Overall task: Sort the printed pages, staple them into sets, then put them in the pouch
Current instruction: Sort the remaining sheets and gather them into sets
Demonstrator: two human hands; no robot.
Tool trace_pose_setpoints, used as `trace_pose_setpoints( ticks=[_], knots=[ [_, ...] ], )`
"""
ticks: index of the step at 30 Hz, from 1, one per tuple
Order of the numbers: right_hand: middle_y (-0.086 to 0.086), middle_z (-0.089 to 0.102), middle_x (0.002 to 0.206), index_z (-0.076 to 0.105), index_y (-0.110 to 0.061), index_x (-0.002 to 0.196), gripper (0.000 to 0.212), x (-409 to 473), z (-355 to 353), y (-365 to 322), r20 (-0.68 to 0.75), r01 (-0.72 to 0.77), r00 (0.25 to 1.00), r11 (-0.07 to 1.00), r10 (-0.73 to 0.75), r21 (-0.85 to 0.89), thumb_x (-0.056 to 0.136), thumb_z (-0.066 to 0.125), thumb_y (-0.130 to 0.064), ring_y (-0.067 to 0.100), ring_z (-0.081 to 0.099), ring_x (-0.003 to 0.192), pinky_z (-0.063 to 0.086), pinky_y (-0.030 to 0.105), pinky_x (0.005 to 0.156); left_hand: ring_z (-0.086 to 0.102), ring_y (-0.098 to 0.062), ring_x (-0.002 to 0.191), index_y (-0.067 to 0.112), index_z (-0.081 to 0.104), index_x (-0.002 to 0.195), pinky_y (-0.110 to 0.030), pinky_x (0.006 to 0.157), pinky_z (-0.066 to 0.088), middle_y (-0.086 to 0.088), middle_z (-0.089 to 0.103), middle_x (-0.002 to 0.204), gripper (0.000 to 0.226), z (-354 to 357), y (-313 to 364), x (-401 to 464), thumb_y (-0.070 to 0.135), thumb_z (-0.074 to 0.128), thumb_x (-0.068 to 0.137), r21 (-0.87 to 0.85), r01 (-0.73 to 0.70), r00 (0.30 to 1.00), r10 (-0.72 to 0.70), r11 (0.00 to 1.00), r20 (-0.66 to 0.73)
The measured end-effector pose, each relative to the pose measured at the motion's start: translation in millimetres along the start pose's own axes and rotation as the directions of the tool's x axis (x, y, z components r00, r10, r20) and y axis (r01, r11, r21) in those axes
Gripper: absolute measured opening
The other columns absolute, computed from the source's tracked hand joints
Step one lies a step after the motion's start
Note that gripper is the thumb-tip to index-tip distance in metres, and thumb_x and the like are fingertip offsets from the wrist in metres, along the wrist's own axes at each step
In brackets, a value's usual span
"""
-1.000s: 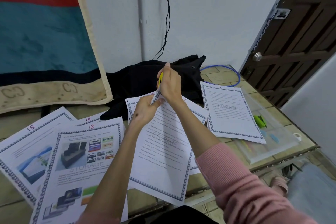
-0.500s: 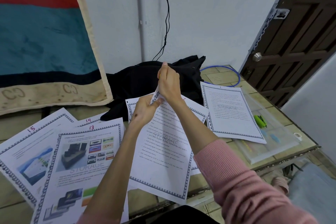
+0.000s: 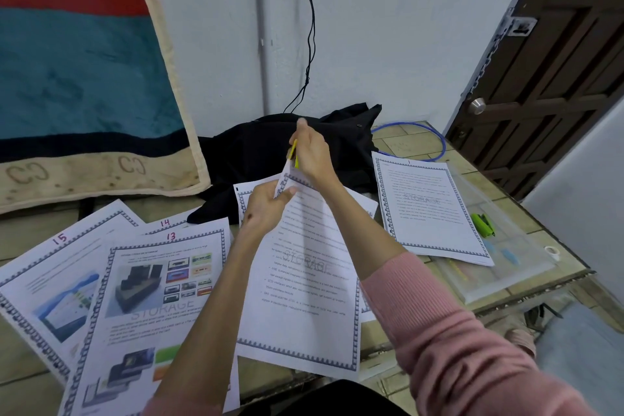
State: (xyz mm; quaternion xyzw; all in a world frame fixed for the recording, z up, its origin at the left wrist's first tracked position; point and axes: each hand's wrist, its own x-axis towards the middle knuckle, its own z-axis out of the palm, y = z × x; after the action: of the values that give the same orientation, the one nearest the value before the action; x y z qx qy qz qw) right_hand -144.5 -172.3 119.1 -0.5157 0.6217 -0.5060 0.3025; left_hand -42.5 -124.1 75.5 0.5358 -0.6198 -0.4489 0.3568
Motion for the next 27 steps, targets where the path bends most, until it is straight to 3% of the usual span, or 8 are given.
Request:
trace_pose_setpoints(
  ticks=[4, 7, 10, 17, 20, 21, 23, 27],
  knots=[
    [0.016, 0.053, 0.085, 0.041, -0.006, 0.094, 0.022, 19, -27, 10, -0.103, -0.295, 0.928, 0.875, 0.358, 0.383, 0.089, 0.031, -0.024, 0.034, 0.060, 0.070, 0.053, 0.045, 0.078, 0.064, -0.022, 0.087, 0.011, 0.065, 0.095, -0.032, 0.080, 0.049, -0.002, 0.067, 0.088, 0.016, -18, -9, 0, 0.020, 0.051, 0.096, -0.096, 0.063, 0.997, -0.068, 0.993, -0.044],
    [0.017, 0.053, 0.110, 0.031, -0.004, 0.117, 0.030, 16, -56, 44, -0.164, -0.335, 0.932, 0.941, 0.324, -0.046, 0.091, 0.039, -0.016, 0.035, 0.055, 0.096, 0.047, 0.045, 0.087, 0.063, -0.021, 0.085, 0.011, 0.065, 0.095, -0.031, 0.076, 0.050, -0.005, 0.067, 0.089, 0.015, -33, -16, 0, 0.019, 0.053, 0.095, -0.099, 0.089, 0.991, -0.098, 0.991, -0.096],
    [0.017, 0.054, 0.124, 0.034, -0.008, 0.129, 0.044, -1, -75, 87, -0.177, -0.361, 0.931, 0.744, 0.318, -0.562, 0.091, 0.050, -0.023, 0.037, 0.050, 0.114, 0.039, 0.042, 0.090, 0.062, -0.017, 0.075, 0.012, 0.064, 0.094, -0.024, 0.063, 0.048, 0.002, 0.065, 0.079, 0.014, -44, -21, -1, 0.020, 0.052, 0.095, -0.112, 0.102, 0.984, -0.116, 0.988, -0.133],
    [0.018, 0.043, 0.131, 0.056, -0.005, 0.119, 0.041, -32, -70, 147, -0.059, -0.214, 0.959, 0.571, 0.279, -0.793, 0.094, 0.048, -0.037, 0.034, 0.037, 0.120, 0.039, 0.042, 0.098, 0.062, -0.026, 0.092, 0.010, 0.063, 0.102, -0.032, 0.076, 0.051, -0.011, 0.065, 0.099, 0.016, -54, -24, -5, 0.019, 0.052, 0.095, -0.198, 0.143, 0.975, -0.172, 0.970, -0.138],
    [0.012, 0.059, 0.099, 0.064, -0.004, 0.106, 0.057, -40, -58, 129, -0.086, -0.102, 0.994, 0.848, 0.066, -0.520, 0.096, 0.028, -0.047, 0.027, 0.050, 0.095, 0.039, 0.039, 0.081, 0.063, -0.027, 0.095, 0.011, 0.063, 0.102, -0.035, 0.083, 0.050, -0.011, 0.065, 0.103, 0.016, -60, -26, -4, 0.021, 0.052, 0.095, -0.211, 0.165, 0.970, -0.197, 0.964, -0.142],
    [0.004, 0.059, 0.082, 0.066, -0.008, 0.098, 0.059, -44, -54, 119, -0.040, -0.111, 0.994, 0.965, 0.104, -0.238, 0.096, 0.026, -0.051, 0.021, 0.052, 0.080, 0.040, 0.034, 0.071, 0.063, -0.026, 0.095, 0.012, 0.062, 0.102, -0.036, 0.083, 0.050, -0.010, 0.066, 0.104, 0.015, -62, -27, -2, 0.021, 0.052, 0.095, -0.223, 0.174, 0.966, -0.210, 0.959, -0.149],
    [-0.003, 0.063, 0.074, 0.065, -0.018, 0.091, 0.048, -51, -51, 106, 0.198, -0.293, 0.945, 0.945, 0.262, 0.145, 0.095, 0.035, -0.055, 0.012, 0.055, 0.066, 0.043, 0.026, 0.062, 0.062, -0.025, 0.095, 0.013, 0.061, 0.102, -0.036, 0.085, 0.050, -0.009, 0.065, 0.105, 0.014, -68, -27, 0, 0.022, 0.053, 0.095, -0.259, 0.185, 0.959, -0.232, 0.948, -0.162],
    [0.002, 0.071, 0.102, 0.063, -0.013, 0.111, 0.027, -68, -53, 116, 0.572, -0.408, 0.750, 0.913, 0.331, 0.006, 0.087, 0.065, -0.025, 0.022, 0.068, 0.092, 0.054, 0.033, 0.080, 0.062, -0.026, 0.097, 0.013, 0.060, 0.107, -0.039, 0.089, 0.050, -0.009, 0.065, 0.108, 0.018, -84, -27, 8, 0.024, 0.053, 0.095, -0.332, 0.182, 0.940, -0.263, 0.926, -0.219]
  ],
)
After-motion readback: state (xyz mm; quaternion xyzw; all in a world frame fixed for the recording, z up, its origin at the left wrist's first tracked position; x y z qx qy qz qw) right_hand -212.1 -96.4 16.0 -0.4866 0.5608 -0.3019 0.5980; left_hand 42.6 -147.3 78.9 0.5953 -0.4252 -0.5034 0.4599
